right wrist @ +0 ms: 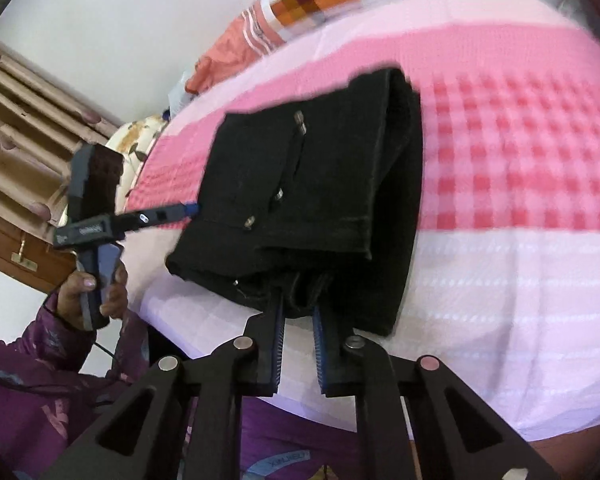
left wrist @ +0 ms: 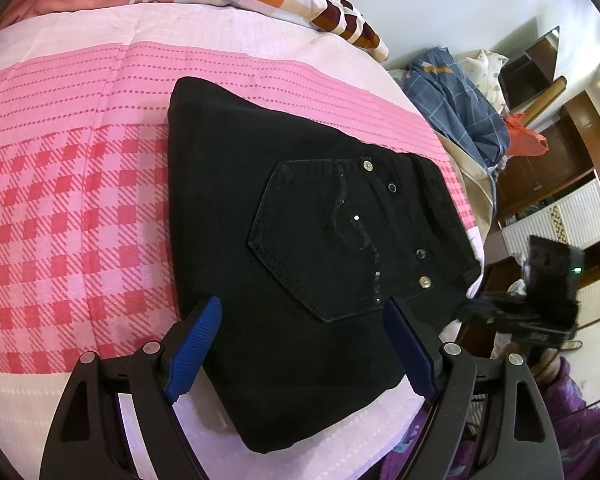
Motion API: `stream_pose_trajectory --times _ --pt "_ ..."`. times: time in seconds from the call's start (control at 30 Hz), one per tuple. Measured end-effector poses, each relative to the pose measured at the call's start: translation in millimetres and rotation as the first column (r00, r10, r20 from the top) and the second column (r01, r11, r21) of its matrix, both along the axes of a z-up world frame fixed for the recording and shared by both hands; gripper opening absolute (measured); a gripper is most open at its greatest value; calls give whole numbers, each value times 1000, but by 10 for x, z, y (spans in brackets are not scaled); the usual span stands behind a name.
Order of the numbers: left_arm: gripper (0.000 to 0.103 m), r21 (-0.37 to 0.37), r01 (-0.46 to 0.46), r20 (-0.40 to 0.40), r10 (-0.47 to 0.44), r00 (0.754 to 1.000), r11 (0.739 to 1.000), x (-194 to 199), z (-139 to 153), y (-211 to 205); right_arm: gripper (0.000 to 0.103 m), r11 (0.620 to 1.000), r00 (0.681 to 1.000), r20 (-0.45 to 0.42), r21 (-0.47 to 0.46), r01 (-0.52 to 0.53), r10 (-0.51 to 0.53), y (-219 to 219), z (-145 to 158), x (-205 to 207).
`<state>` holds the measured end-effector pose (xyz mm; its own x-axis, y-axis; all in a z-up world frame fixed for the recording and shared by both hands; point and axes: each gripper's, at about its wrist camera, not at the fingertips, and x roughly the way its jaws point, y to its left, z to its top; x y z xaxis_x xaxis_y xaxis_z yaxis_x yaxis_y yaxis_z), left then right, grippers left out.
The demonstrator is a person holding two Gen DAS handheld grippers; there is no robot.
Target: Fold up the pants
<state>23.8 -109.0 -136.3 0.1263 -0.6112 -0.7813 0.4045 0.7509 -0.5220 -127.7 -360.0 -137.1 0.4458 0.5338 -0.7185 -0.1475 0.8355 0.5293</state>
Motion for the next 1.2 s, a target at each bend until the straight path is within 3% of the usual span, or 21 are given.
stream_pose_trajectory --times 0.07,0.13,0.33,0.63,0.83,0.9,0.93,1.03,1.1,1.2 --pt "83 2 1 0 -1 1000 1000 2 -15 -27 11 1000 1000 6 -11 24 -23 -61 41 1" --pt "83 15 3 1 -3 1000 1000 7 -41 -60 10 998 998 -41 -1 55 -55 -171 -109 35" --pt "83 31 9 16 -10 1000 999 -18 -62 -92 10 978 990 -81 166 123 -111 -344 -268 -4" --pt "83 26 5 6 -5 1000 1000 -2 -98 27 9 974 986 -92 162 156 -143 -468 -251 -35" --pt "83 25 11 7 -11 1000 1000 -10 -125 53 10 931 975 -149 300 205 -167 -639 -439 -46" --pt "83 22 8 5 -8 1000 1000 -11 -122 50 12 892 964 -198 382 243 -178 -728 -510 -60" --pt "83 20 7 3 -7 1000 1000 -15 -122 50 18 879 959 -210 398 263 -192 -778 -521 -77" --pt "83 13 -3 -1 3 1000 1000 -10 -118 75 20 886 950 -151 346 309 -272 -882 -321 -156" --pt "83 4 -7 -4 7 1000 1000 -11 -131 102 20 868 944 -33 383 316 -329 -958 -29 -188" --pt "83 -1 -9 -4 9 1000 1000 -13 -136 118 20 879 952 69 409 245 -298 -843 213 -62"
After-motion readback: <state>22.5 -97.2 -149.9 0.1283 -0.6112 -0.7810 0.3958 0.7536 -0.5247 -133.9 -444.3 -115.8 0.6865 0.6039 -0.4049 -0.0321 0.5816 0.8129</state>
